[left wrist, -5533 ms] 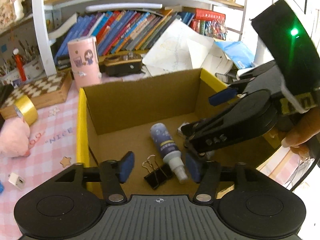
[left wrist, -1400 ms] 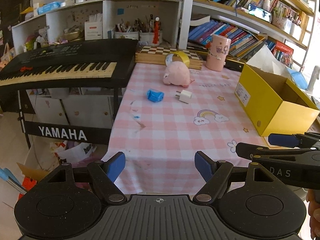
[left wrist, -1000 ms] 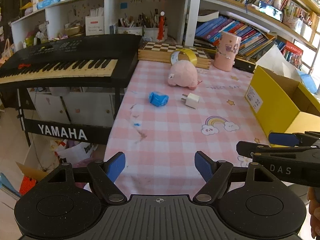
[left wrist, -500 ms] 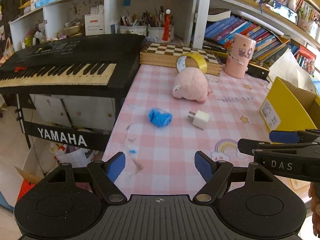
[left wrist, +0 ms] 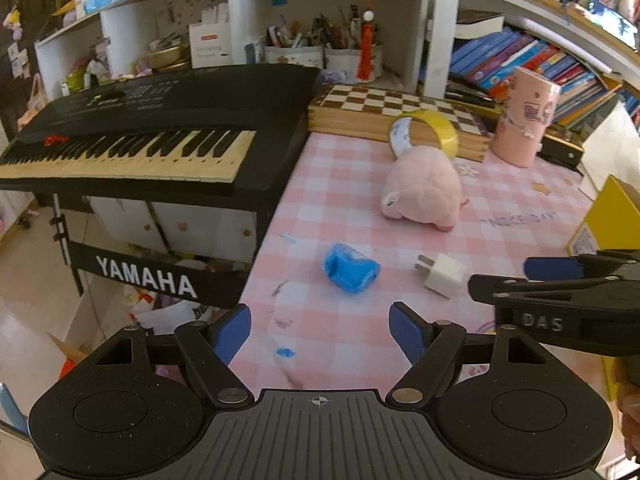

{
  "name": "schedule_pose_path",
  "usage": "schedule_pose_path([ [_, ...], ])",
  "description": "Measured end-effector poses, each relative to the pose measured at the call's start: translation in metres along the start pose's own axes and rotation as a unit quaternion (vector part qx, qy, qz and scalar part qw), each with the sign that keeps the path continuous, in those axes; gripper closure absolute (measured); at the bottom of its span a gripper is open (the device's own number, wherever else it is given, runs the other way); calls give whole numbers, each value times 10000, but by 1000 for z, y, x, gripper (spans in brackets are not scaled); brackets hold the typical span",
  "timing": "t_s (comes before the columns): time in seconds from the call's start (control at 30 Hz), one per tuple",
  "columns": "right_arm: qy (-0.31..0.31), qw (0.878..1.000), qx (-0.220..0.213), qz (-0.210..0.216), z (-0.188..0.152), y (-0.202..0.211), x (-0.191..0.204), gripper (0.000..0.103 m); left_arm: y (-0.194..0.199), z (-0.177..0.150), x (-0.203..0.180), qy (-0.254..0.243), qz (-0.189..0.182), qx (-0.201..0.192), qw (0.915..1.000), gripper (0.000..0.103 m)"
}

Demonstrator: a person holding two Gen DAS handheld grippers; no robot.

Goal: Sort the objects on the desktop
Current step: 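Grasp the white charger plug with the right tool, then grasp the blue soft object with the left tool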

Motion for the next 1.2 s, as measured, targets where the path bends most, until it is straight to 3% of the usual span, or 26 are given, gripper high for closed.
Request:
schedule_pose_path([
  [0.1, 195, 9997, 78, 93, 11, -15, 5, 51, -4, 4, 2, 75, 87, 40, 9999, 25],
  [0.4, 391, 9985, 334, 202, 29, -53, 13, 51, -13, 14, 6, 201, 281, 178, 9992, 25],
  [0.47, 411, 9981, 390, 224, 29, -58, 13, 57, -15, 15, 5, 192, 297, 216, 9991, 25],
  [0.53, 437, 9977, 454, 256, 28, -63, 13, 69, -19, 18, 3, 173, 290, 253, 9991, 25],
  [0.83, 37, 9994, -239, 255, 38, -20, -12, 69, -47, 35, -11, -60, 104, 307, 9995, 26],
  [1.2, -124, 9997, -112, 164, 31, -17, -28, 69, -86, 53, -26, -321, -107, 528, 9980, 44],
])
Point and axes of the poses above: each gripper's, at about its wrist camera, not at the fingertips, and y roughly against the way its jaws point, x to its left, z to its top, the point moved 2 cm from there along -y, roughly the way its jaws point, and after that the axes turned 15 degrees about x, right-handed, at the moved point
